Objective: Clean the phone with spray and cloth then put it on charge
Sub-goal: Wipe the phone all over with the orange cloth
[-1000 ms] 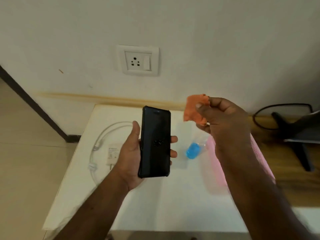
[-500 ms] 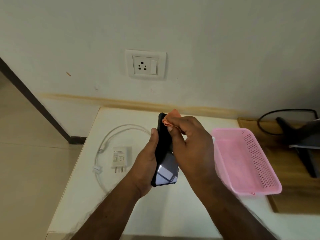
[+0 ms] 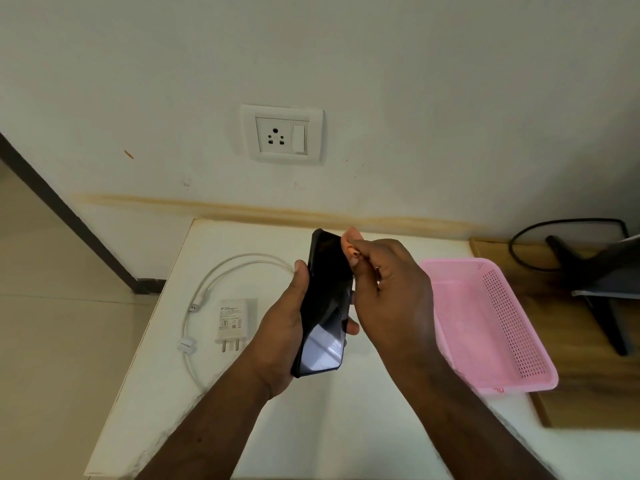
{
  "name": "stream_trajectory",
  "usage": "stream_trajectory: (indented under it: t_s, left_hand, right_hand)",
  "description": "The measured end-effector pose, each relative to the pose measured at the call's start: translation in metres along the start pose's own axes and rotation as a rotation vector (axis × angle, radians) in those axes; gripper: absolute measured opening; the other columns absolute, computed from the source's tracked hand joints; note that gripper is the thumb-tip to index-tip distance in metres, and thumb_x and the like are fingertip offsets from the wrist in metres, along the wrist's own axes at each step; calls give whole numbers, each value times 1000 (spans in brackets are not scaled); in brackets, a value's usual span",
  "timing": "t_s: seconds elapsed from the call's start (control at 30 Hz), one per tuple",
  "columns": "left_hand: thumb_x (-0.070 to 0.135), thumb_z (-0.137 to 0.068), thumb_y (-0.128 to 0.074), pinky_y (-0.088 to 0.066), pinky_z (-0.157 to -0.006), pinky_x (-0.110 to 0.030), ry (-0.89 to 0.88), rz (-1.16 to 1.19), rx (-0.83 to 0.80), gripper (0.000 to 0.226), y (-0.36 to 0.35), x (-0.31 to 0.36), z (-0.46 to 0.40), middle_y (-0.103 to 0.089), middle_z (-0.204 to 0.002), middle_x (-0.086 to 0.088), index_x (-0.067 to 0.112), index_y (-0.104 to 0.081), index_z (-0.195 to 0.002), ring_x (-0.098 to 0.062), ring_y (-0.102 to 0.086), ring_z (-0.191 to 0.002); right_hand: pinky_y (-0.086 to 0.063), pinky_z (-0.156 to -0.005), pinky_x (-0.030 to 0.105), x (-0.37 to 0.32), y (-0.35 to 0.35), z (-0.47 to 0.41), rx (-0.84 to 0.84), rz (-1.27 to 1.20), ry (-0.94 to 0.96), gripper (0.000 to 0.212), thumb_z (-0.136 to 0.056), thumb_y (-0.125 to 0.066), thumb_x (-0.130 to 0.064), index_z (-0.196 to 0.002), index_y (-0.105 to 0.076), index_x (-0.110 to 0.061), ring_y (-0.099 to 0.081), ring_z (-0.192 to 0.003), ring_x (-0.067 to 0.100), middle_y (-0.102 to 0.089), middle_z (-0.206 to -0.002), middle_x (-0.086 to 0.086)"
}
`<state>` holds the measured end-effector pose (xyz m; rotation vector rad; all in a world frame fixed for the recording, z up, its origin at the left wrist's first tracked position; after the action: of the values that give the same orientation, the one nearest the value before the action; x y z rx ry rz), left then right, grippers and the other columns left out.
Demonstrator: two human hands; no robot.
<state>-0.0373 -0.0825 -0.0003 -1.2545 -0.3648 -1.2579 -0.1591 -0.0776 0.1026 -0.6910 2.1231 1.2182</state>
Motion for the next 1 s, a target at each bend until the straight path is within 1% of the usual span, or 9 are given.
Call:
stream_trajectory:
  t_s: [0.1,0.27,0.33,0.43,0.53,0.63,0.8,0.9,1.0]
  left_hand:
    - [64,-89,-39,-41,-111,-51,1,69,17,66,-2,2,3,-67,-128,-15,18,-67,-128,-41,-56,-125]
    - [60,-86,-40,-60,-75,-30,20,21,-55,59,-9,1,6,-74,-116,-8,24,-73,-119,-22,-72,-103]
    - [65,-84,-42,-61,-77,-33,11,-35,-30,59,-6,1,6,-74,-114,-11,26,-76,-112,-25,-72,-103]
    - [70,-85,-37,-53,-95,-48,3,-64,-28,63,-7,2,6,-72,-116,-17,27,-76,-110,-39,-67,-105]
    - [70,-87,-33,-54,-86,-43,2,-44,-49,68,-5,4,3,-73,-109,-13,24,-75,-111,-32,-66,-93]
    - [68,-87,-35,-58,-80,-35,7,8,-55,65,-4,5,3,-74,-112,-8,24,-75,-114,-25,-71,-97]
    - [61,-87,-35,-61,-73,-29,48,48,-150,53,-14,2,7,-78,-104,1,36,-80,-98,-15,-74,-96]
    - [63,-87,-39,-57,-85,-36,27,50,-116,57,-9,2,5,-75,-115,-4,28,-77,-111,-19,-72,-104]
    - [68,-86,-36,-59,-80,-39,10,26,-93,64,-7,1,3,-75,-105,-8,25,-78,-108,-22,-72,-89]
  right_hand:
    - [-57,-82,31,-12,-2,7,0,15,53,28,-98,-57,-11,-122,-69,-22,-64,-100,10,-66,-110,-8]
    - [-53,-94,29,-36,-11,12,-61,15,157,31,-97,-55,-18,-125,-68,-16,-63,-109,14,-67,-117,-1]
    - [-54,-90,30,-34,-7,10,-48,31,180,31,-96,-54,-19,-123,-69,-15,-63,-106,15,-67,-114,-1]
    - [-57,-78,29,-19,2,4,8,7,143,31,-96,-58,-8,-122,-70,-21,-63,-100,10,-66,-110,-7]
    - [-58,-75,32,-1,7,0,34,-8,67,34,-96,-59,-4,-122,-70,-22,-64,-96,8,-66,-108,-9]
    - [-58,-79,37,-9,-2,8,4,32,115,31,-96,-55,-7,-122,-69,-17,-64,-102,16,-66,-112,-4]
    - [-39,-103,12,-47,-18,22,-38,93,248,39,-96,-43,-27,-120,-70,-13,-58,-111,9,-68,-119,1]
    - [-48,-97,19,-34,-11,13,-52,51,224,32,-95,-50,-16,-119,-71,-15,-60,-109,12,-67,-117,0]
    - [-55,-79,27,-6,1,4,-11,51,111,31,-93,-59,-2,-118,-71,-15,-65,-97,18,-67,-109,-1]
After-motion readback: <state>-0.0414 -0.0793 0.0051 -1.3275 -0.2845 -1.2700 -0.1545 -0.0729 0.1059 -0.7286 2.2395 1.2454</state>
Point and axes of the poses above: each hand's wrist, its own z-axis away from the middle knuckle, its own y-axis out of the back of the hand, x = y × z, the point moved 9 cm from there along -z, towards the middle knuckle
